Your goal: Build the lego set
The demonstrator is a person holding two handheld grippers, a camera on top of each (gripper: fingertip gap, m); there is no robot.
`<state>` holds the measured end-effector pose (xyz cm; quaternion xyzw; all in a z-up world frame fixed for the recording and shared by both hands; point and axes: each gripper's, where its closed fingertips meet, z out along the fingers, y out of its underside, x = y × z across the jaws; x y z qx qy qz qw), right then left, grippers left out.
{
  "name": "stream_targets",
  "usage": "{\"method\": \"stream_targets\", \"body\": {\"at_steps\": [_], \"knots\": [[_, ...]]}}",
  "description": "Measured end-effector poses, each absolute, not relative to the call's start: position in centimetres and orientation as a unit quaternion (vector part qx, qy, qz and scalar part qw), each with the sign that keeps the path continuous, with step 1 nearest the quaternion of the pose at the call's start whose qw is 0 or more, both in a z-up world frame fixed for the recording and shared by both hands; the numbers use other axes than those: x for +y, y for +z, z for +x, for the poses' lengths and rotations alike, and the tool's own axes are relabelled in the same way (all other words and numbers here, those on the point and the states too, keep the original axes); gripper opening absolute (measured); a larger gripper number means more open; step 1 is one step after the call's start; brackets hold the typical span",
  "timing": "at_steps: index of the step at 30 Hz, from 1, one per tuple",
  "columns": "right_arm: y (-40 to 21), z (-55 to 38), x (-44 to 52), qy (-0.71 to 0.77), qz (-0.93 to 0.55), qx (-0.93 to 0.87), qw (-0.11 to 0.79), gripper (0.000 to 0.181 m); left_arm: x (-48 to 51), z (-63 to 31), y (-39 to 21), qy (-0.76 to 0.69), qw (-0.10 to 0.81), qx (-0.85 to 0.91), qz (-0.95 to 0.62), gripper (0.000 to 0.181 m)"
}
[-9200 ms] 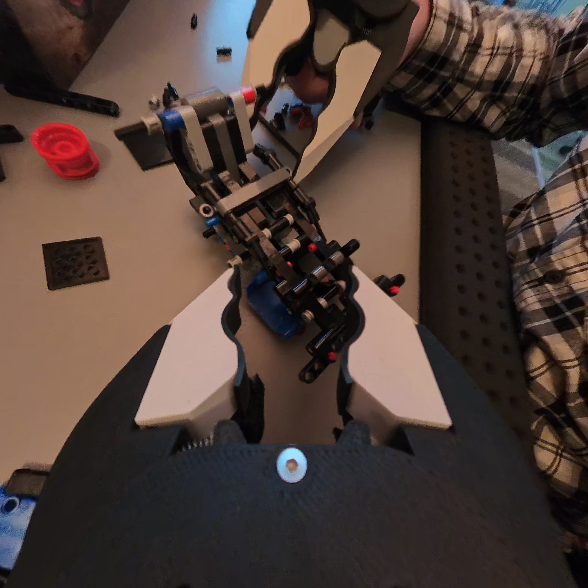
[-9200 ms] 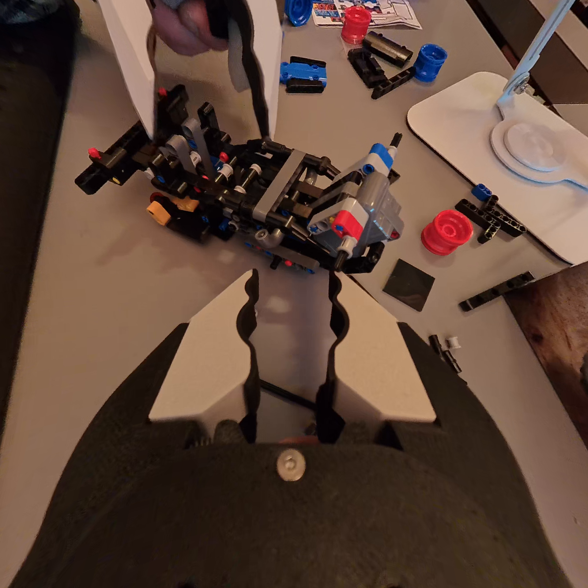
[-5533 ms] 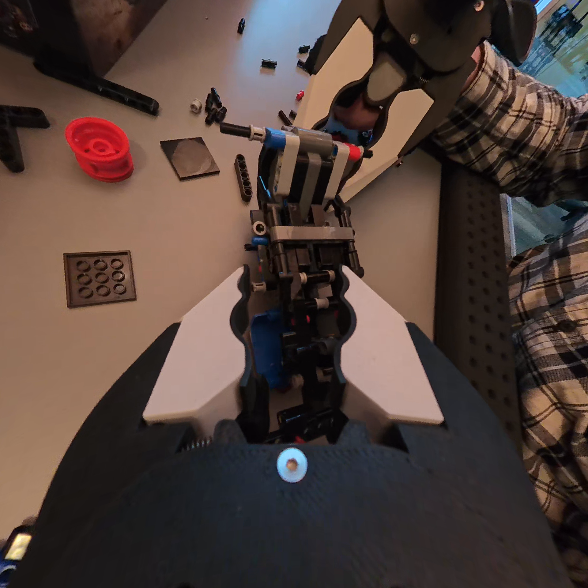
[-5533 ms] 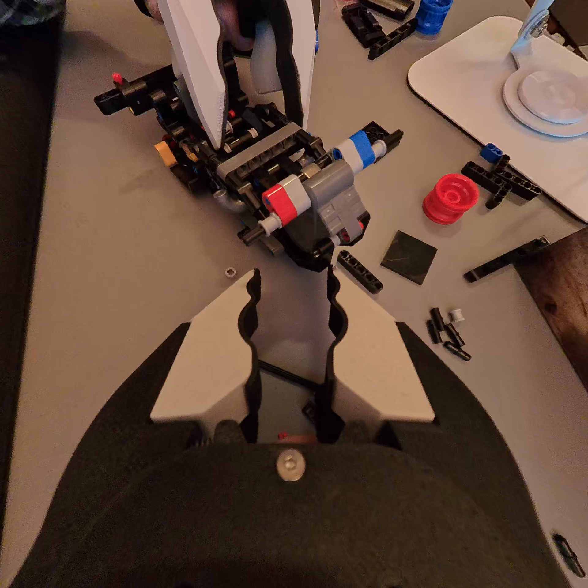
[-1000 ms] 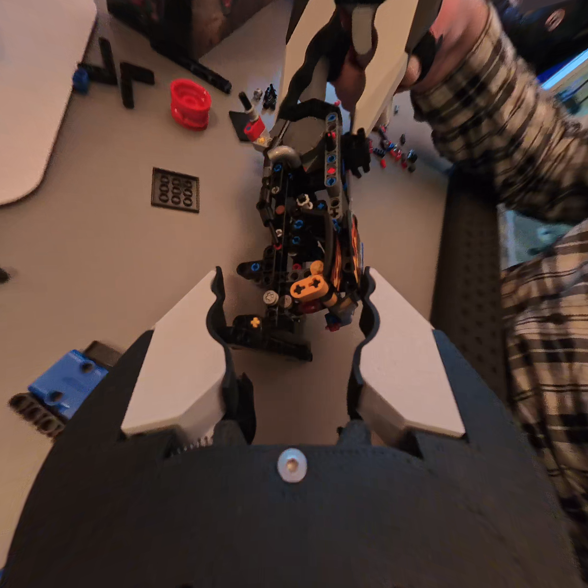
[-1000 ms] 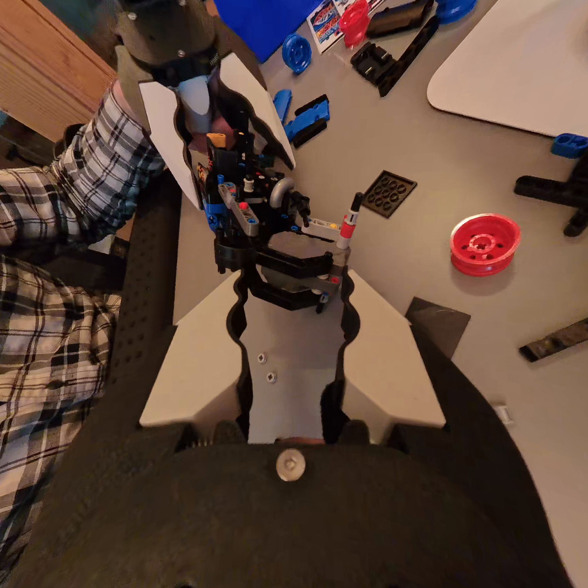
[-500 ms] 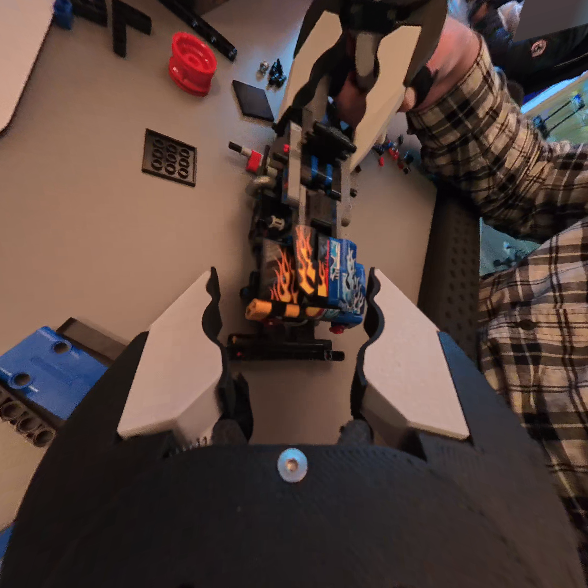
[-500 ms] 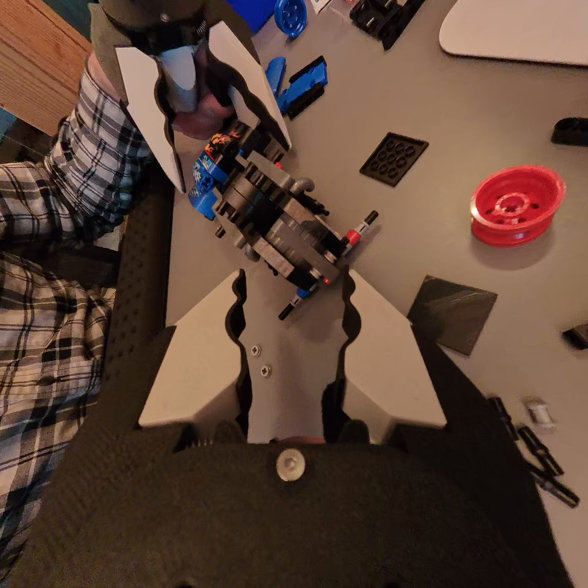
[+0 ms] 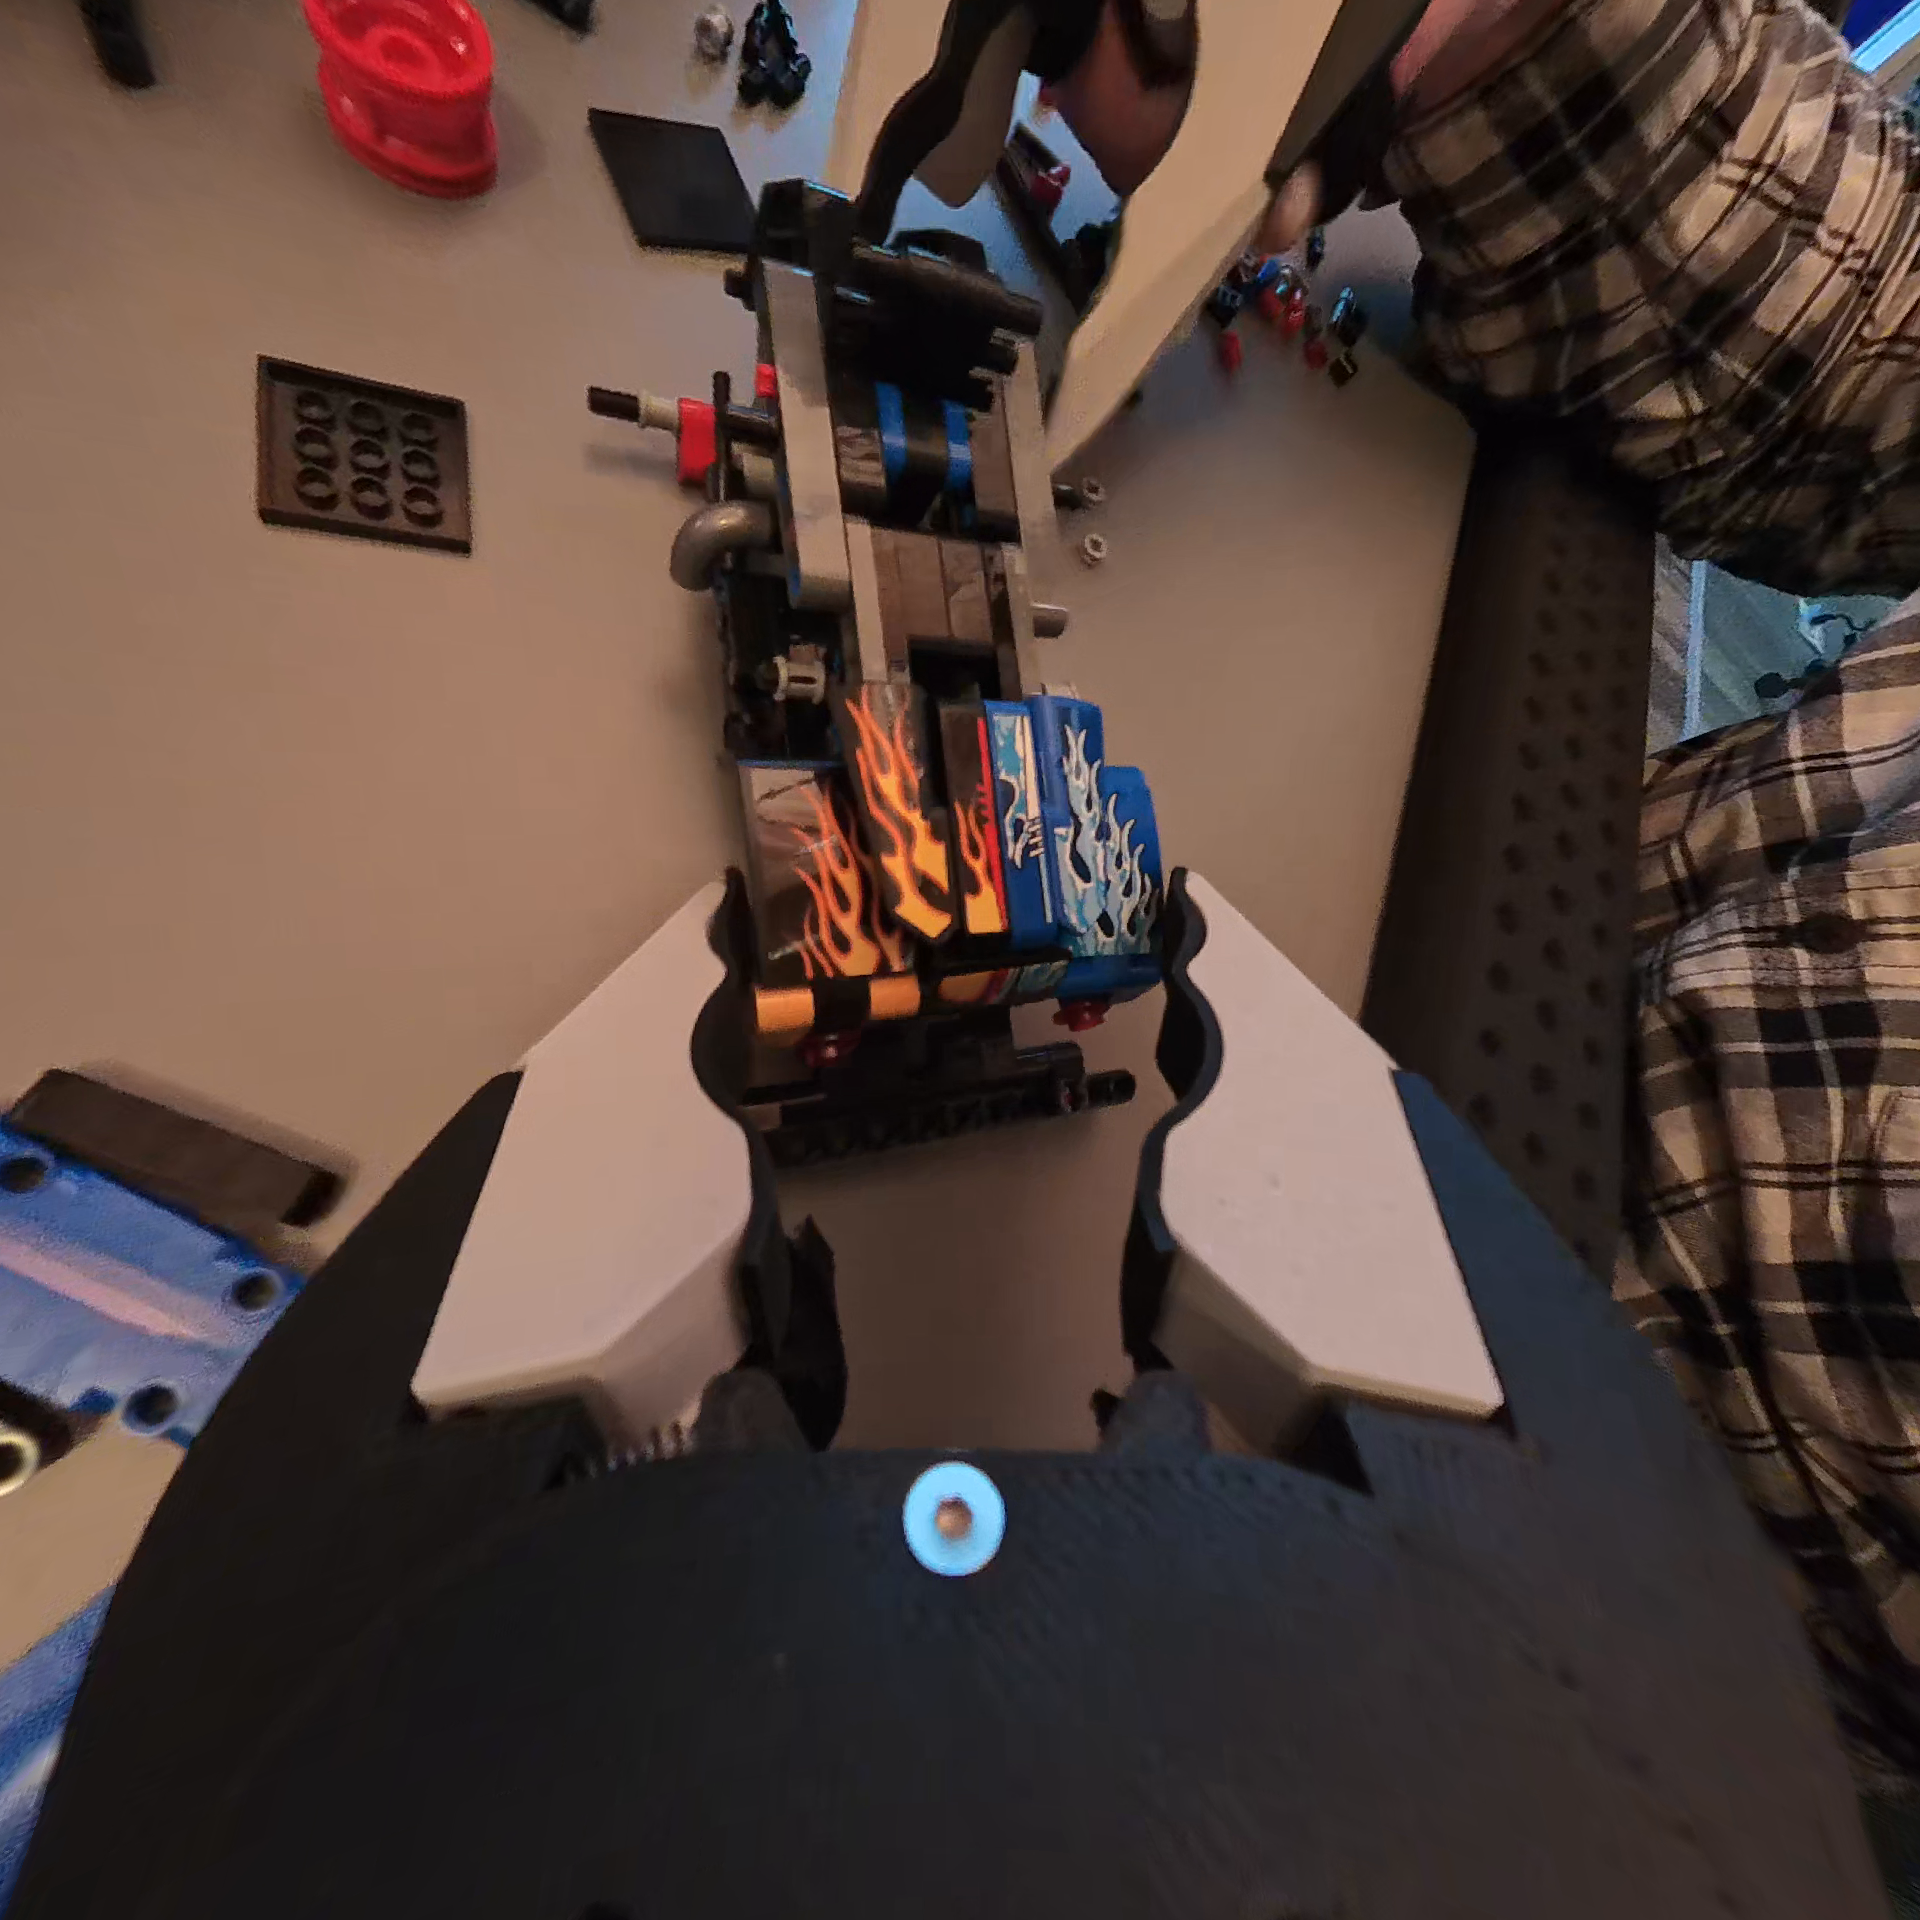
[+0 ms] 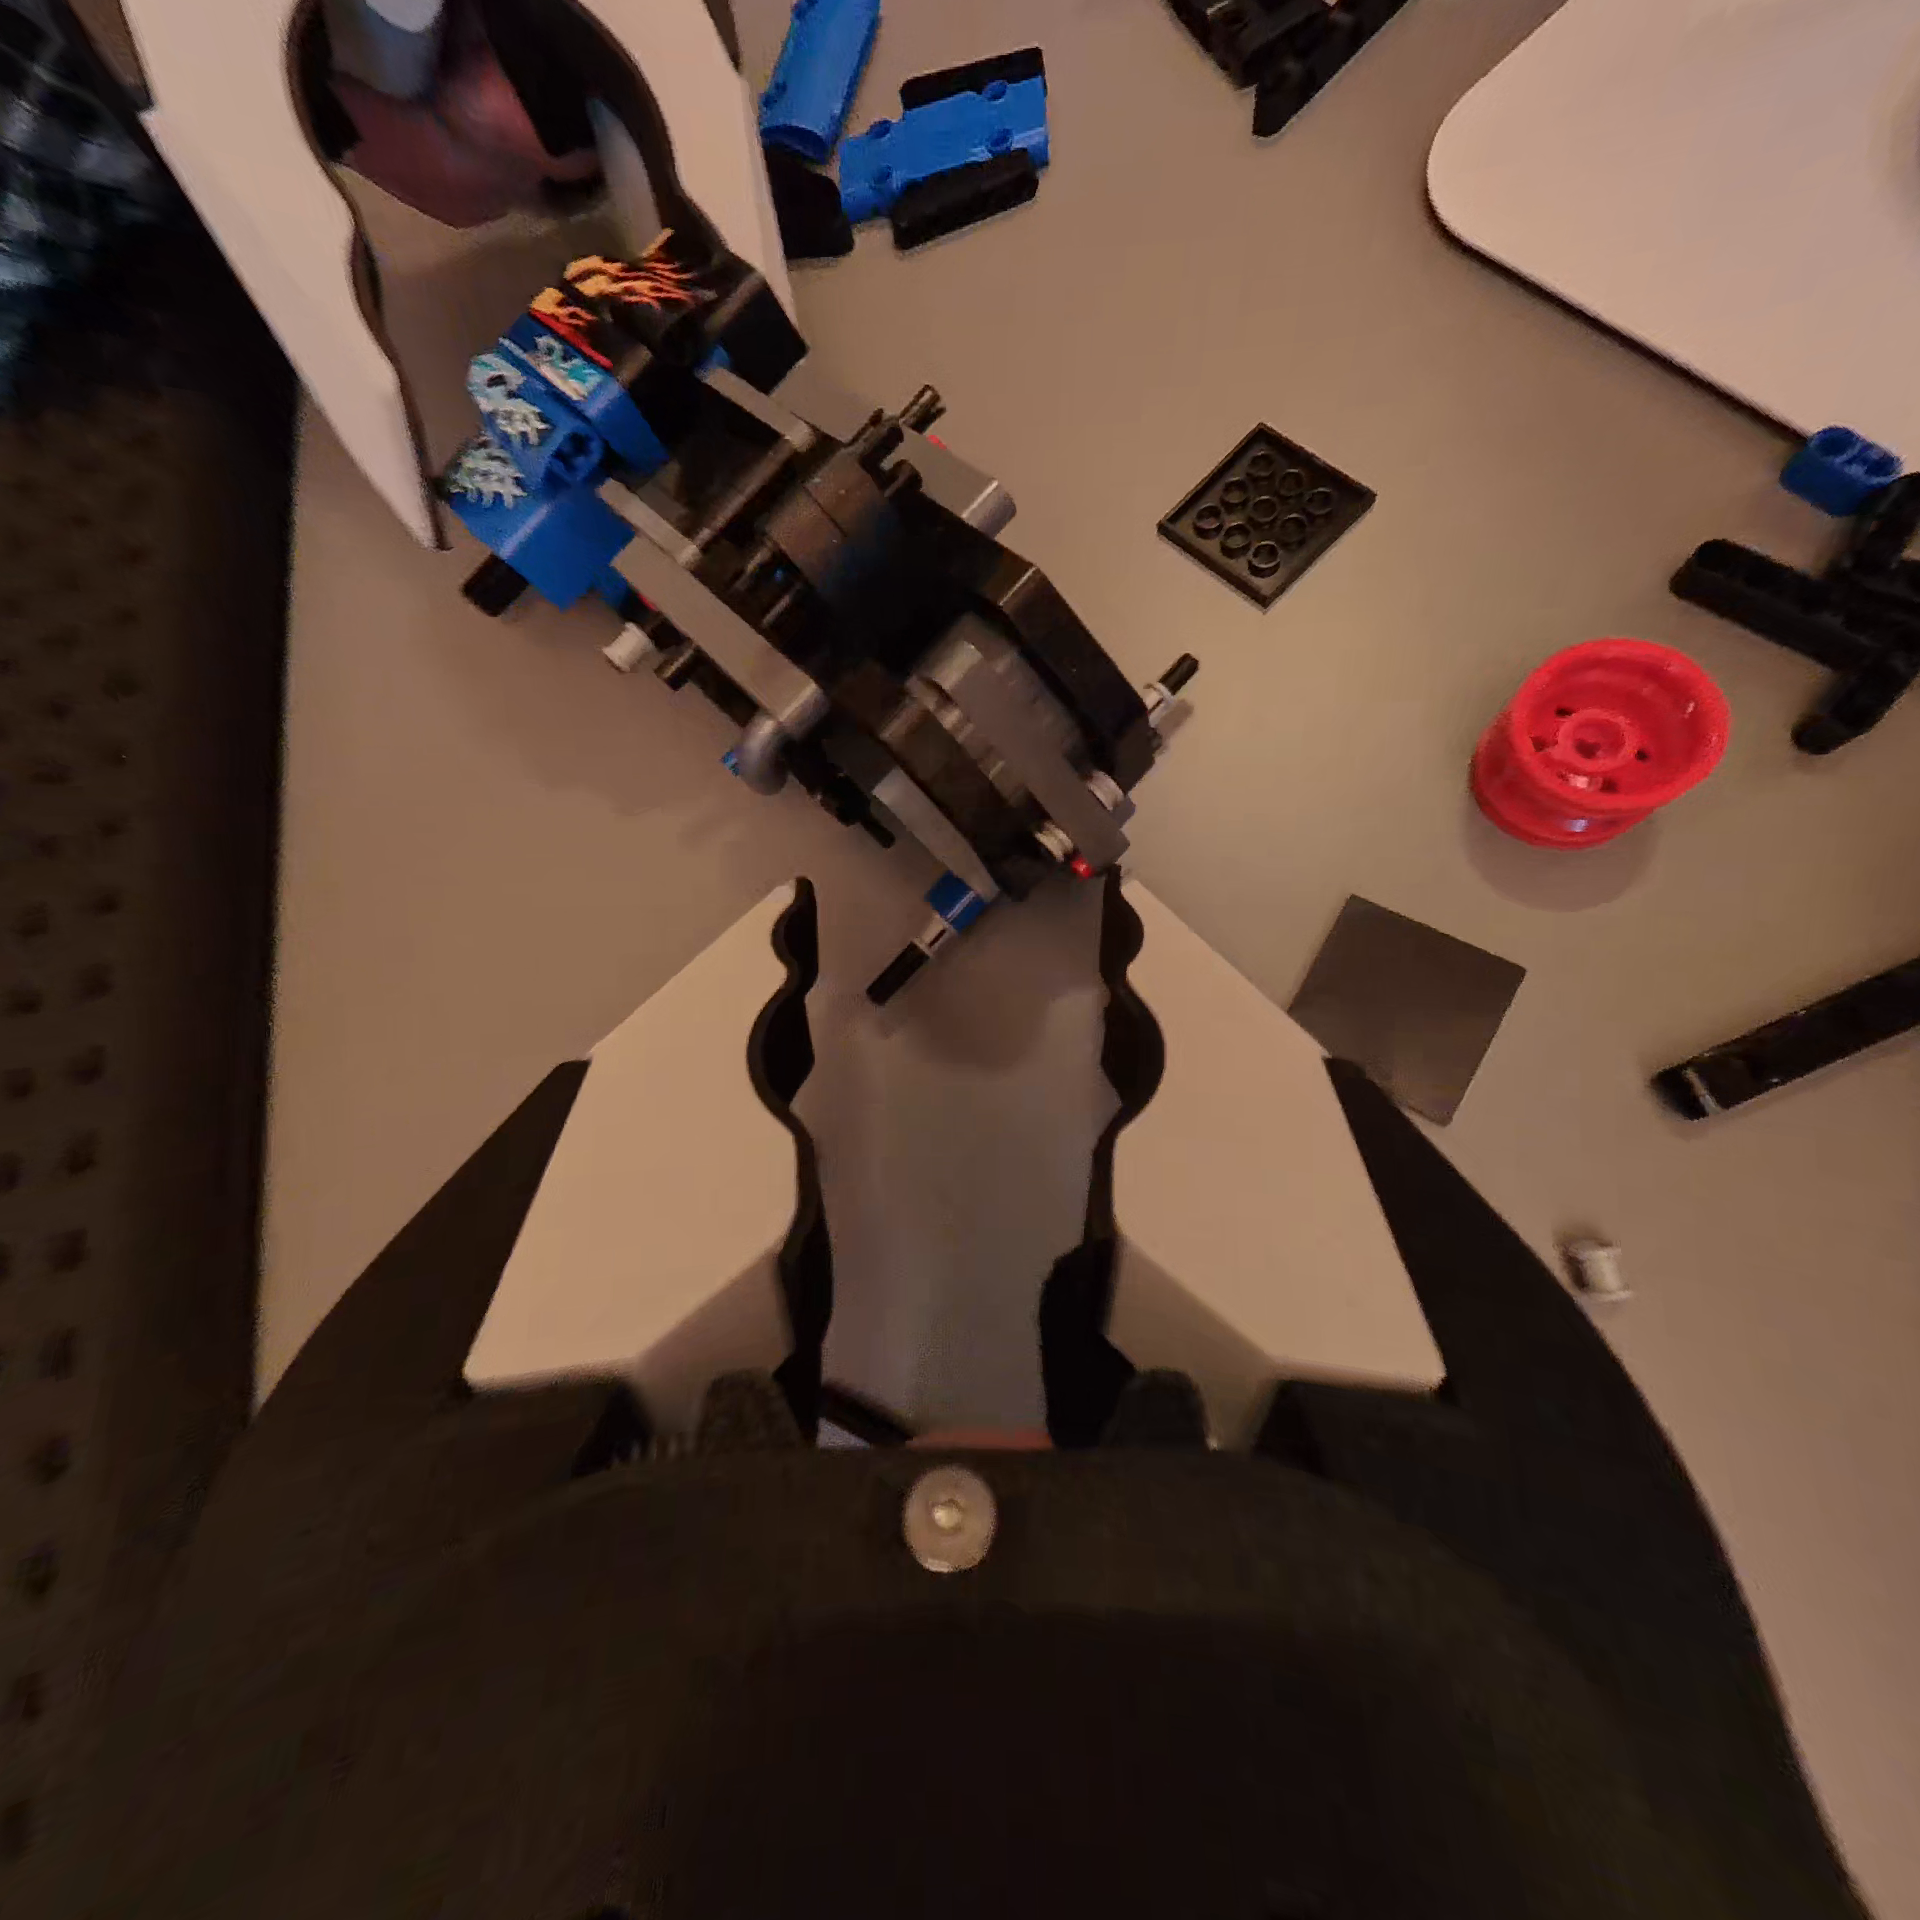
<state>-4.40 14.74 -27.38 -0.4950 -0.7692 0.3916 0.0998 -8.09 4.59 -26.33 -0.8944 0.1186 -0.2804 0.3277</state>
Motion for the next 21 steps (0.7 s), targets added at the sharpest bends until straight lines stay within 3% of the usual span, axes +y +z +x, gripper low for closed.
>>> {"method": "stream_targets", "body": {"at_steps": [14, 21], "knots": [[-28.2, -2.5, 13.5, 0.383, -0.458, -0.799, 0.069, 0.035, 4.0, -6.9, -26.5, -0.285, 0.347, 0.131, -0.884, 0.078], [-27.7, -1.6, 13.2, 0.394, -0.441, -0.804, 0.063, 0.035, 3.2, -7.6, -25.2, -0.28, 0.365, 0.14, -0.877, 0.078]]}}
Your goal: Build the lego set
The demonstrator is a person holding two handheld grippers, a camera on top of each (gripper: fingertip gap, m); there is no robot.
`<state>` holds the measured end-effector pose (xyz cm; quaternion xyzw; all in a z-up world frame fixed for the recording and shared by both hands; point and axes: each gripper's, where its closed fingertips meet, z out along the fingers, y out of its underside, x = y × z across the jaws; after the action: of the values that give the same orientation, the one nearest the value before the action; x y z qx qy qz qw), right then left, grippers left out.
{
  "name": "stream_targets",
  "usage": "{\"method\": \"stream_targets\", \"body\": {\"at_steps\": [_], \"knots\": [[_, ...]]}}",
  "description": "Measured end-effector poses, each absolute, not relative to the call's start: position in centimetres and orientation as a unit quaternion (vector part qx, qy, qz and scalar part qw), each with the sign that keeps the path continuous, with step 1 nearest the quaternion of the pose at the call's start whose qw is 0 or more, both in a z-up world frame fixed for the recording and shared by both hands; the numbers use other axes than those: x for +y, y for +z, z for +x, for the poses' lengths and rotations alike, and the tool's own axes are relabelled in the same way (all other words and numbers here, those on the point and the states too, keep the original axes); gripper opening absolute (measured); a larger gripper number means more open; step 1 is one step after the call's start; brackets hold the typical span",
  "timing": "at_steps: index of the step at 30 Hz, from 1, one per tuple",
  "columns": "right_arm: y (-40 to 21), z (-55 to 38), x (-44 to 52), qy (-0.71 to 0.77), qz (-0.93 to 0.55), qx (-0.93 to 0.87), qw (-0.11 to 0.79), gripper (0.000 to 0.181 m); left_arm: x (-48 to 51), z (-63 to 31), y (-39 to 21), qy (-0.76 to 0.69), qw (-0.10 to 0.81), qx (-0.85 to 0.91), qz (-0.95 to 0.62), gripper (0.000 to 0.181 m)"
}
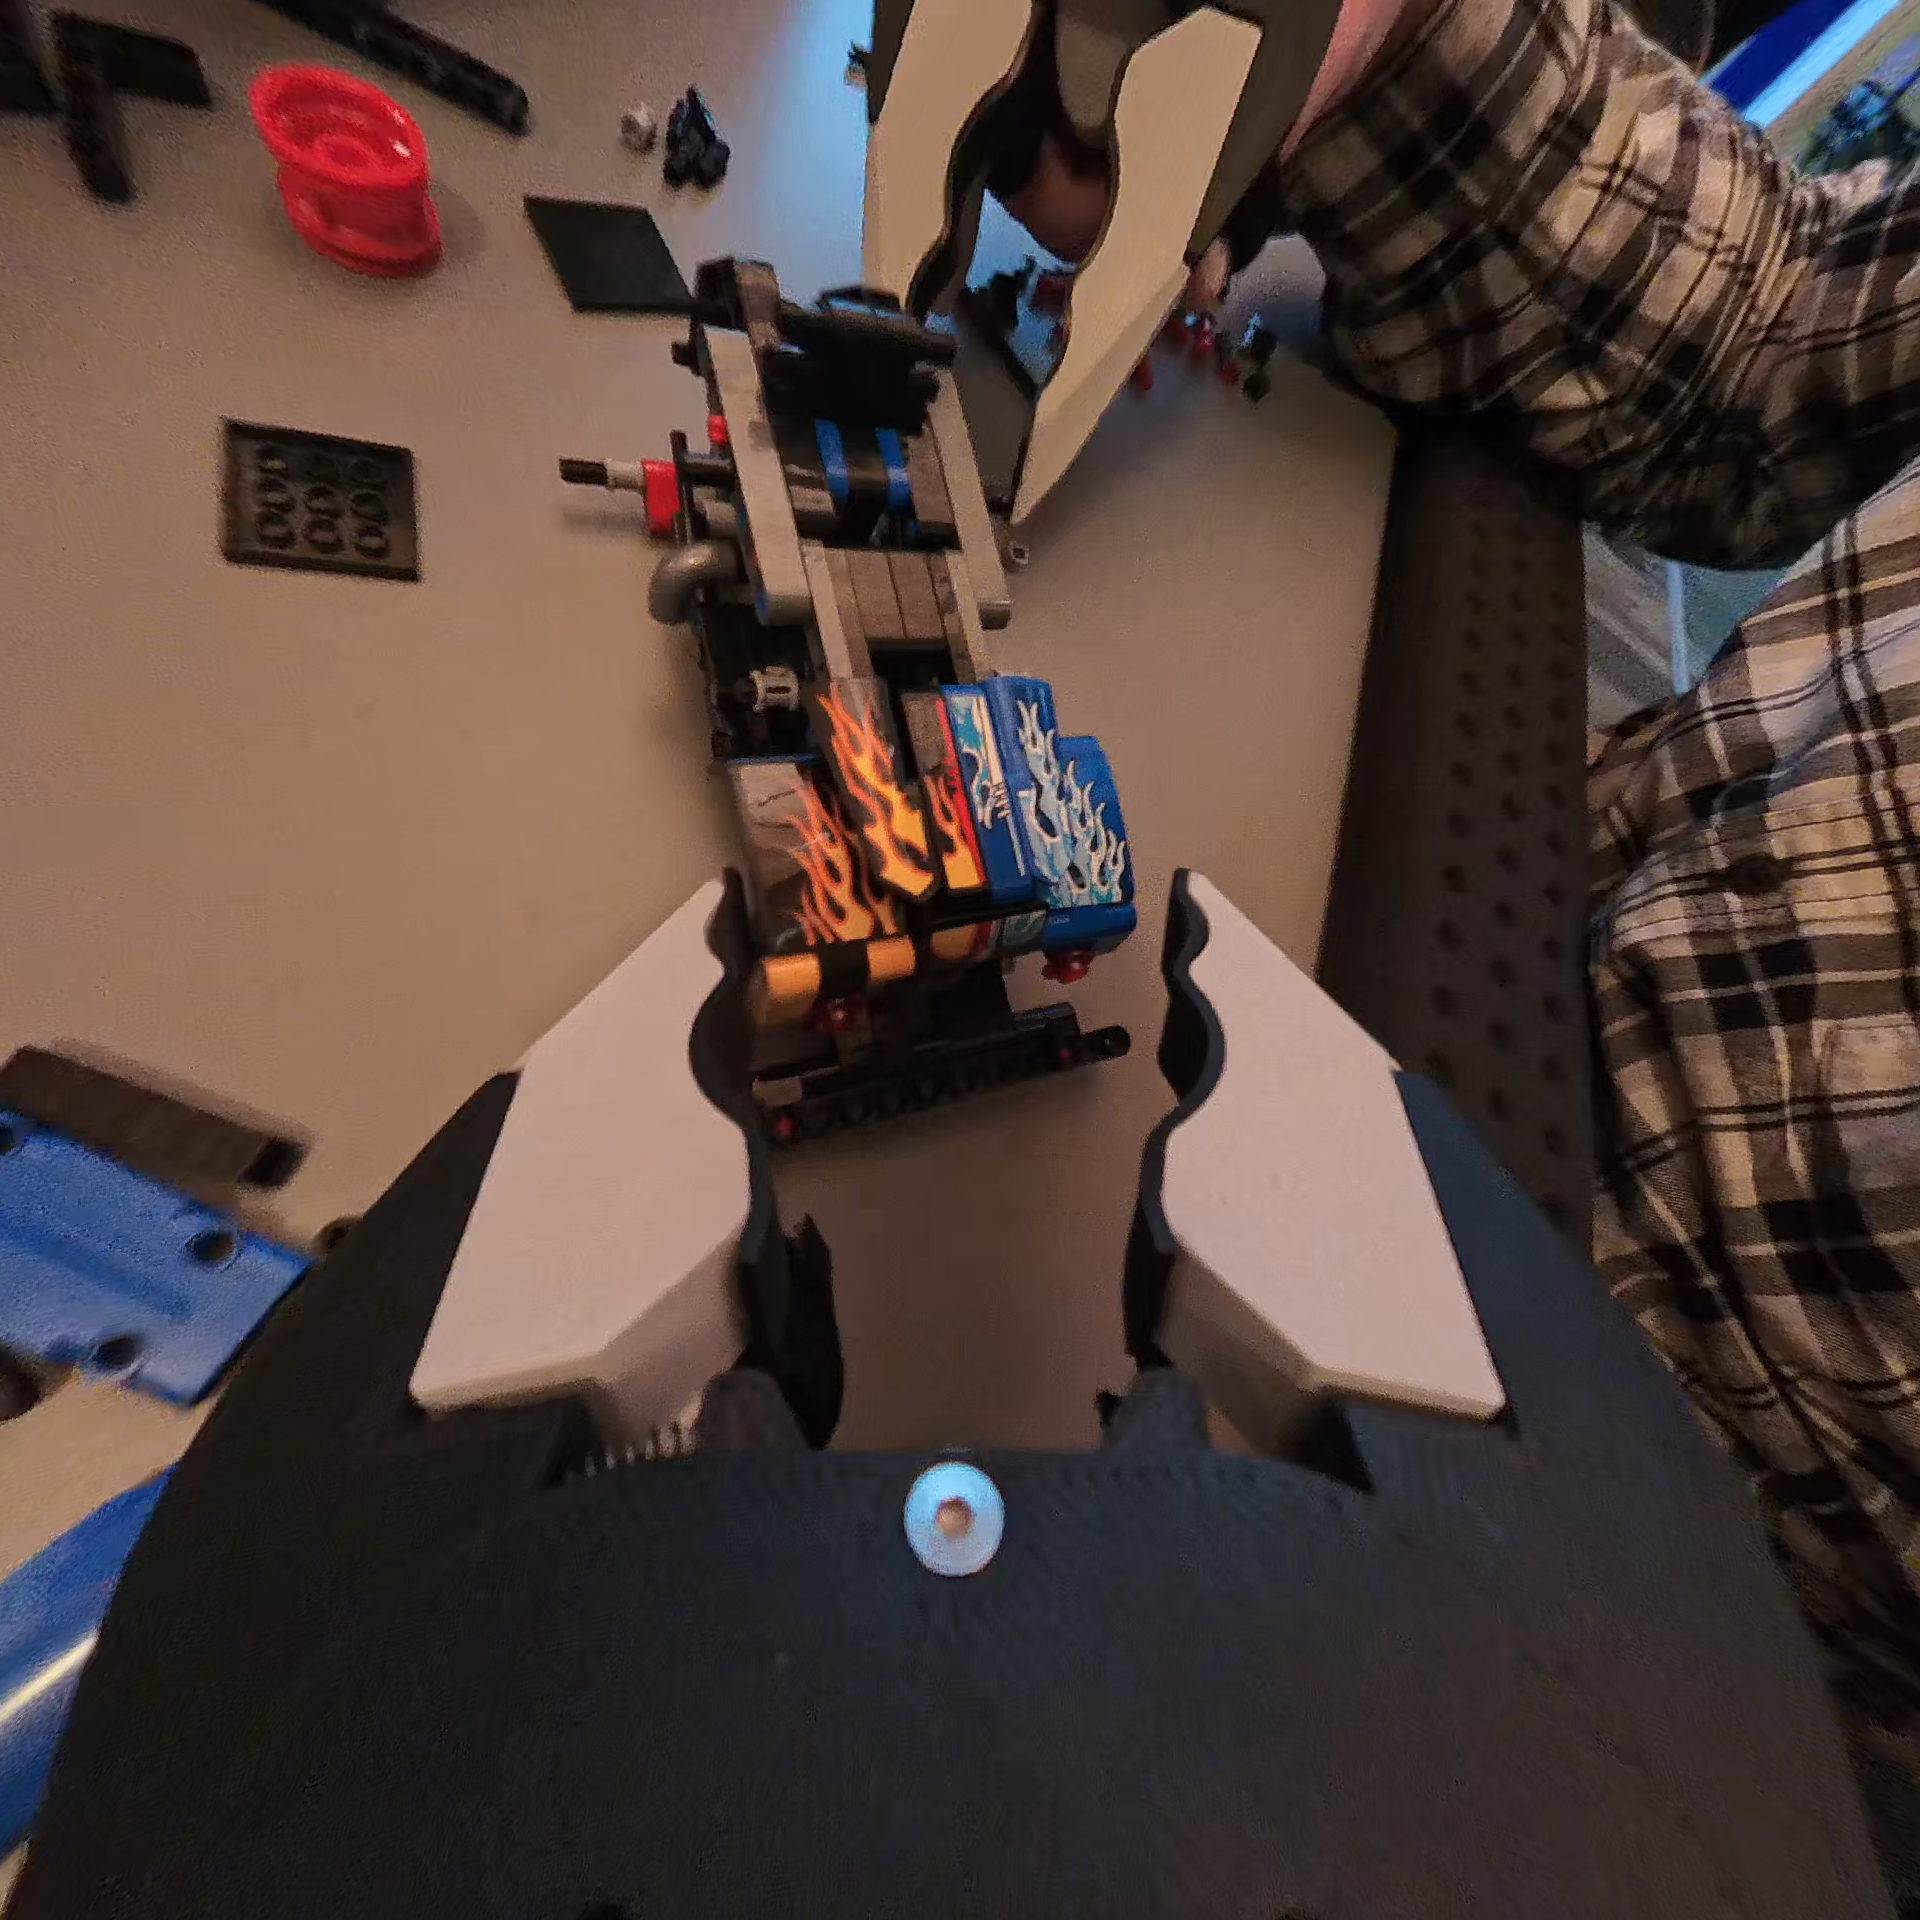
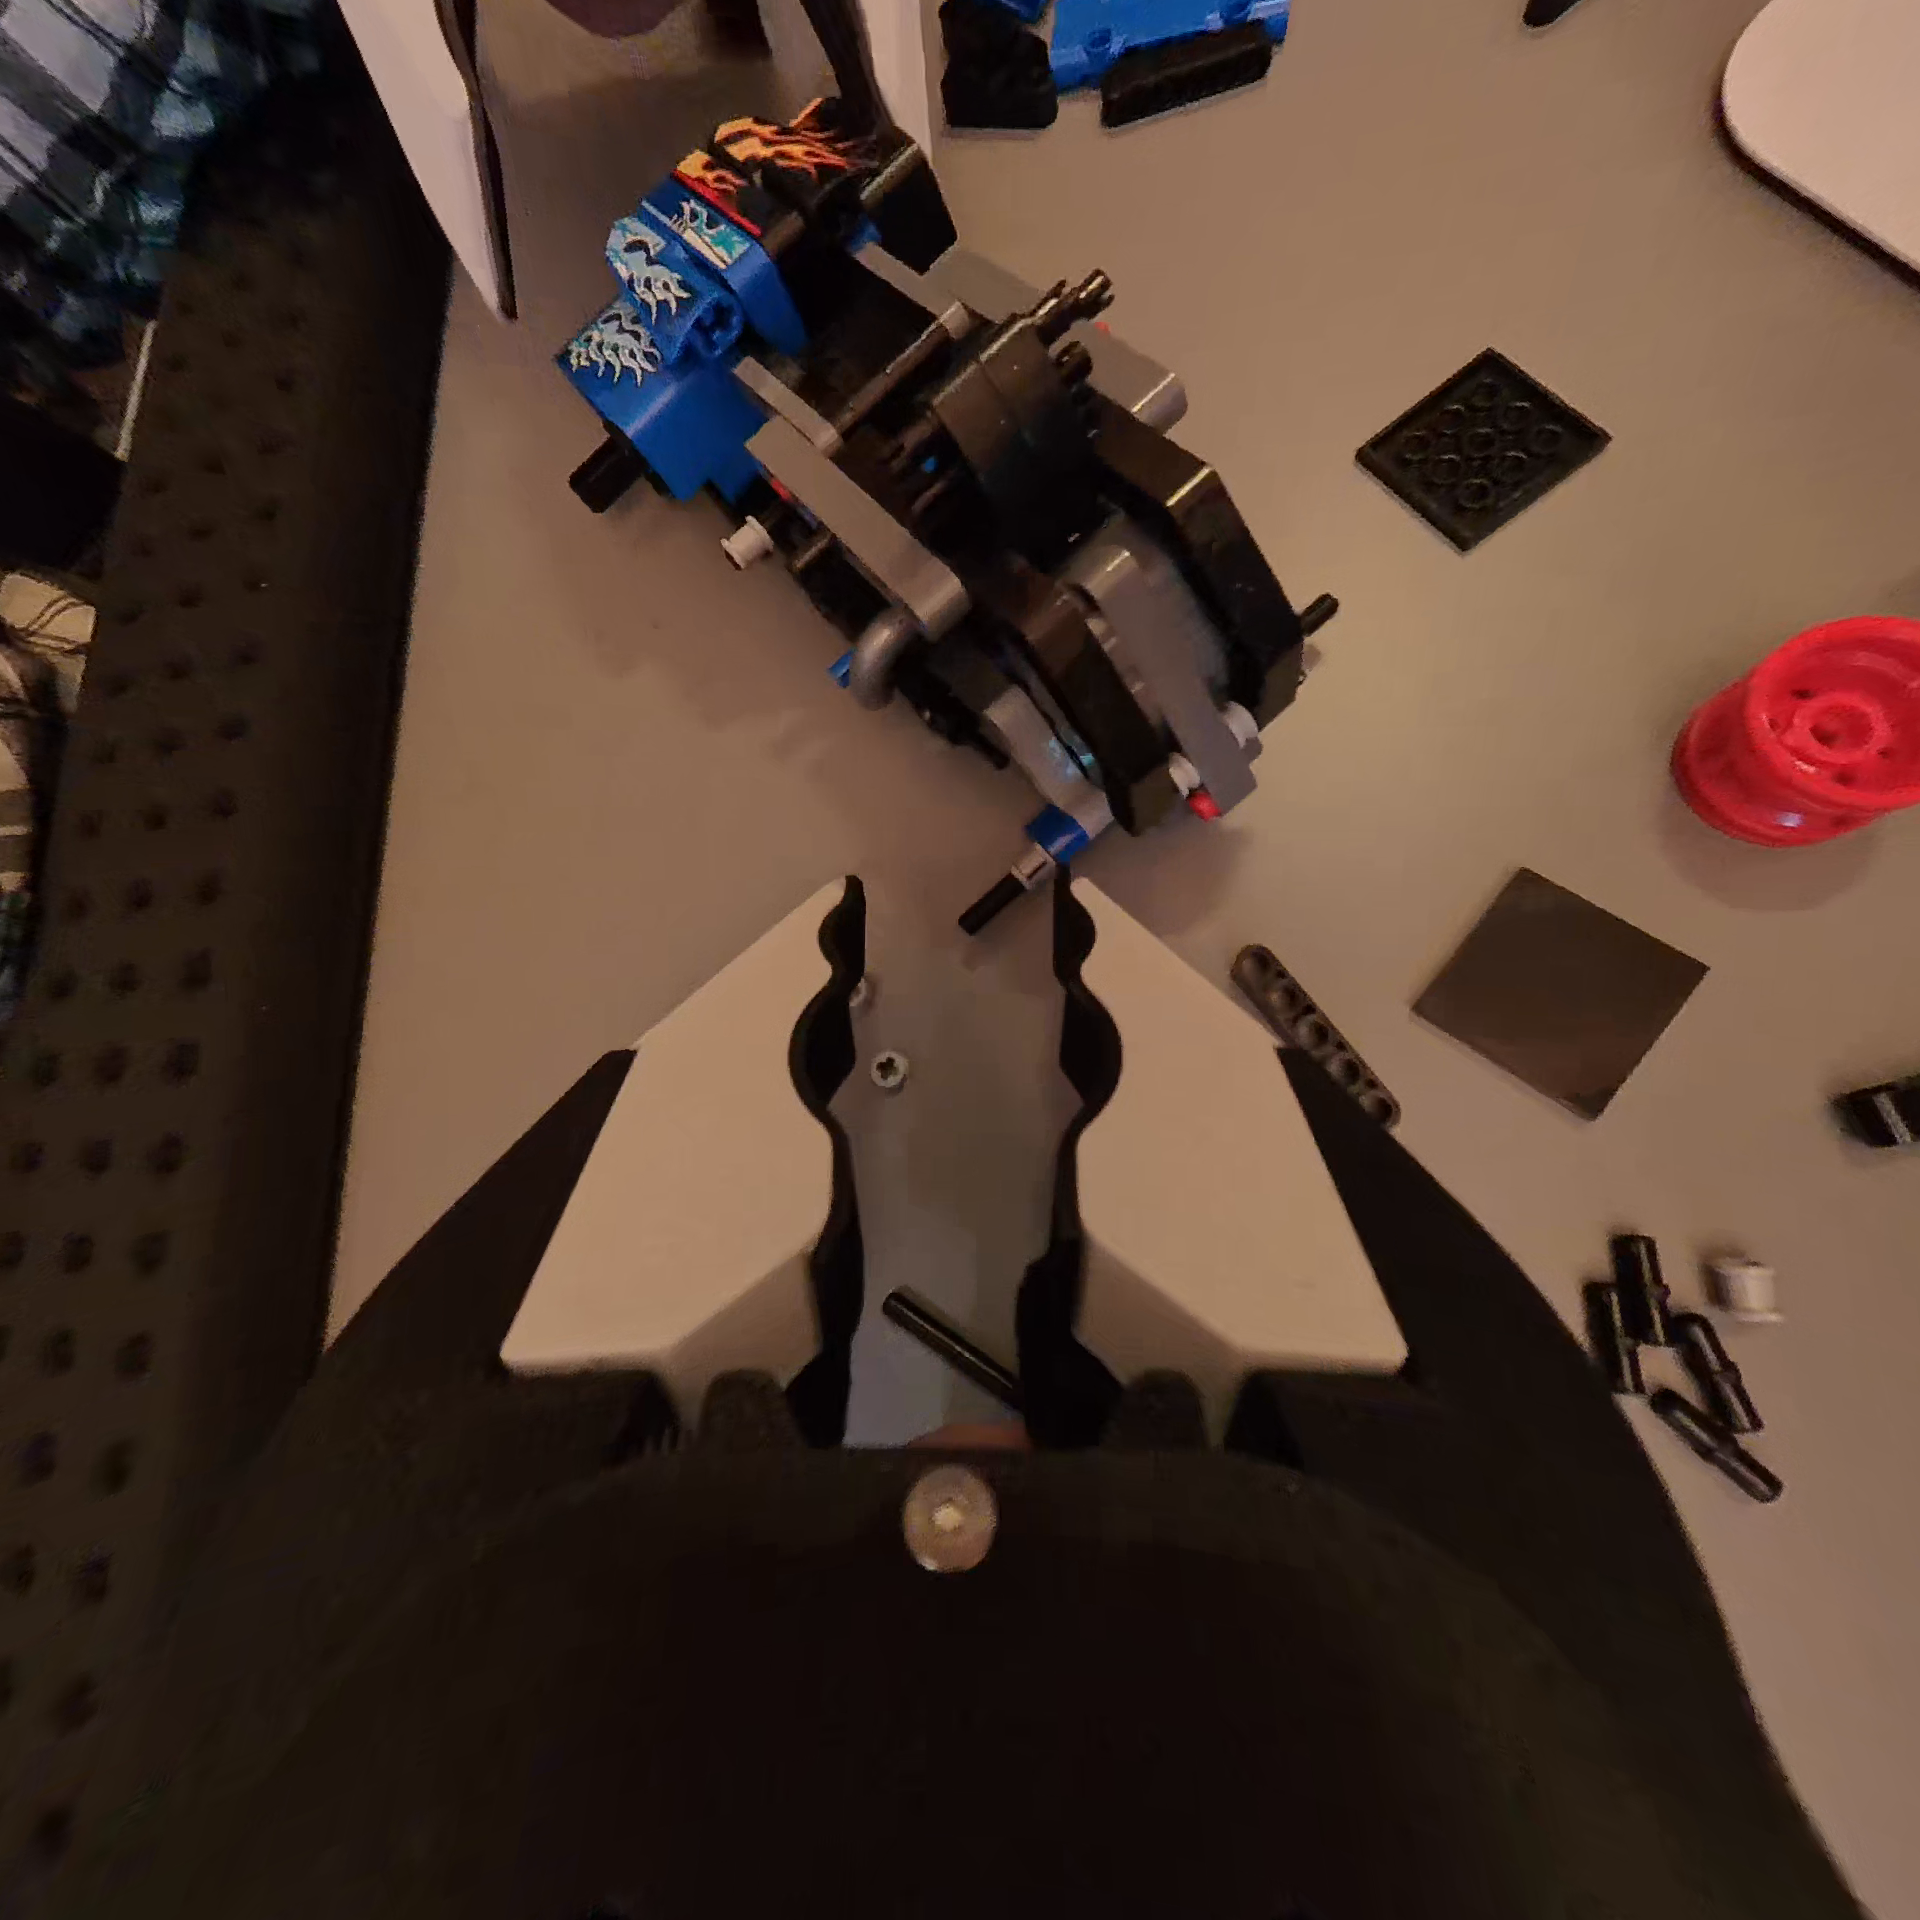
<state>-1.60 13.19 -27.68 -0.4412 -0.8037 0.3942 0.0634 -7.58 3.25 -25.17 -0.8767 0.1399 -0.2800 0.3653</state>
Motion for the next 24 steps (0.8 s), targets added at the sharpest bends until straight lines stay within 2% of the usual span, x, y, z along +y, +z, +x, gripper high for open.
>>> {"method": "stream_targets", "body": {"at_steps": [4, 7, 11, 17, 24], "knots": [[-27.7, -1.8, 13.9, 0.396, -0.444, -0.8, 0.081, 0.034, 3.2, -10.7, -23.1, -0.238, 0.407, 0.112, -0.875, 0.073], [-28.0, -1.9, 14.2, 0.392, -0.441, -0.802, 0.093, 0.033, 3.3, -15.2, -22.7, -0.145, 0.415, 0.079, -0.895, 0.062], [-27.9, -2.2, 14.4, 0.388, -0.436, -0.805, 0.111, 0.03, 3.1, -20.5, -23.2, -0.03, 0.373, 0.078, -0.924, 0.054], [-27.6, -2.4, 15.8, 0.386, -0.442, -0.798, 0.139, 0.028, 3.7, -24.2, -23.5, 0.032, 0.335, 0.089, -0.938, 0.044], [-27.6, -2.6, 16.5, 0.396, -0.447, -0.788, 0.152, 0.026, 2.5, -24.0, -26.6, 0.005, 0.264, 0.1, -0.959, 0.034]]}}
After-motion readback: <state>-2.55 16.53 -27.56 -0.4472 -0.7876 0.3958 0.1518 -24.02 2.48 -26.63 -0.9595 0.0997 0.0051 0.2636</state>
